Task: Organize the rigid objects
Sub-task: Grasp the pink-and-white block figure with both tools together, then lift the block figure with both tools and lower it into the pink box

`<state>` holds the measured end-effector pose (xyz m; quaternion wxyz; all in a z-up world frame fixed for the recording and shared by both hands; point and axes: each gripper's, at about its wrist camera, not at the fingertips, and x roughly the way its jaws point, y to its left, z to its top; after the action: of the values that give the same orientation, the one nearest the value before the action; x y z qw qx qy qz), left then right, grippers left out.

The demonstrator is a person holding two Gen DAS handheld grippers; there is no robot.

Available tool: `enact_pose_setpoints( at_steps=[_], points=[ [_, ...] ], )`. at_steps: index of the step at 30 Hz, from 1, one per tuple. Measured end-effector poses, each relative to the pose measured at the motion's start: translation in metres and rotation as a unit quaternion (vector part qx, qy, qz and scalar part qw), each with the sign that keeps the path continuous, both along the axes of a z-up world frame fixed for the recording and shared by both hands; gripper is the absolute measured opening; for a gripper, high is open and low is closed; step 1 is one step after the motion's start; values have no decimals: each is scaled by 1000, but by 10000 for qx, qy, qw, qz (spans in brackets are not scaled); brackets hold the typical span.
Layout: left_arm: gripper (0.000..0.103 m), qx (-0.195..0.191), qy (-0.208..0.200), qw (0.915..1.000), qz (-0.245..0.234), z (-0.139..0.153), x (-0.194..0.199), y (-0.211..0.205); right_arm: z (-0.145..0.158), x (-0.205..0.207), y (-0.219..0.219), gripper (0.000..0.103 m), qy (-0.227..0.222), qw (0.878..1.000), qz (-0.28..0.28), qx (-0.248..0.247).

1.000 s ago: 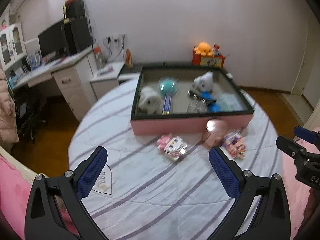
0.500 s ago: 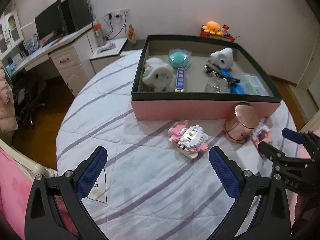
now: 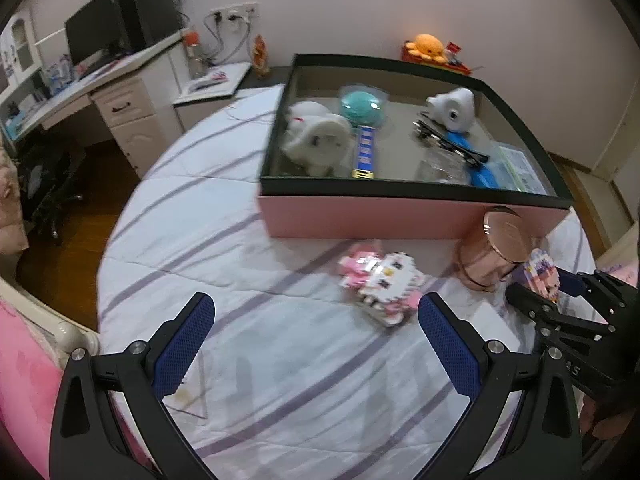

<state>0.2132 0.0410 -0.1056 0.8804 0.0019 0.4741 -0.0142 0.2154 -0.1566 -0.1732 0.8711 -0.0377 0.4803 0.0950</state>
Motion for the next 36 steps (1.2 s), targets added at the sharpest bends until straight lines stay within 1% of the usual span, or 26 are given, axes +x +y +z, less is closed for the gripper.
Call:
enact_pose_setpoints(
  at_steps=[3,6,8,11,16,17,18,19,20,21,24,27,30,36],
  points=[
    [103,-19,42,9999,-154,-3,2,-11,0,-11,-14,53,3,9999,-59,-117],
    [103,41,101,9996,-256,-9,5,-22,1,-17,-23,53,20,9998,-202,-43],
    [103,56,157,9995,-284,-12,8,-25,0,-14,-23,53,10,9998,-201,-45],
    [103,54,212,9993,-314,-17,13,-28,0,-13,-19,53,-33,9997,-141,-182],
    [102,94,275,9992,-283,-27,27,-31,0,-7,-19,53,-85,9998,-44,-163],
    [97,57,302,9991,-294,-30,29,-31,-1,-7,-19,53,-97,9998,-34,-154],
    [78,-33,347,9989,-299,-33,31,-30,-1,-5,-18,53,-108,9998,-25,-151],
    [73,-57,413,9987,-276,-37,33,-29,-1,-4,-18,53,-111,9998,-20,-148],
    [67,20,281,9991,-307,-36,31,-30,-1,-3,-18,53,-109,9998,-15,-144],
    [61,103,234,9989,-384,-35,29,-32,-1,-3,-18,53,-104,9998,-12,-140],
    [61,207,193,9985,-458,-34,28,-36,-1,-2,-19,53,-100,9999,-11,-134],
    [61,131,225,9987,-432,-34,28,-34,-1,-3,-19,53,-89,9999,-50,-111],
    [61,180,242,9987,-411,-33,27,-35,-1,1,-18,53,-69,9999,-67,-134],
    [61,256,176,9989,-348,-28,19,-32,3,-3,-24,53,-44,9997,-216,94]
  ],
)
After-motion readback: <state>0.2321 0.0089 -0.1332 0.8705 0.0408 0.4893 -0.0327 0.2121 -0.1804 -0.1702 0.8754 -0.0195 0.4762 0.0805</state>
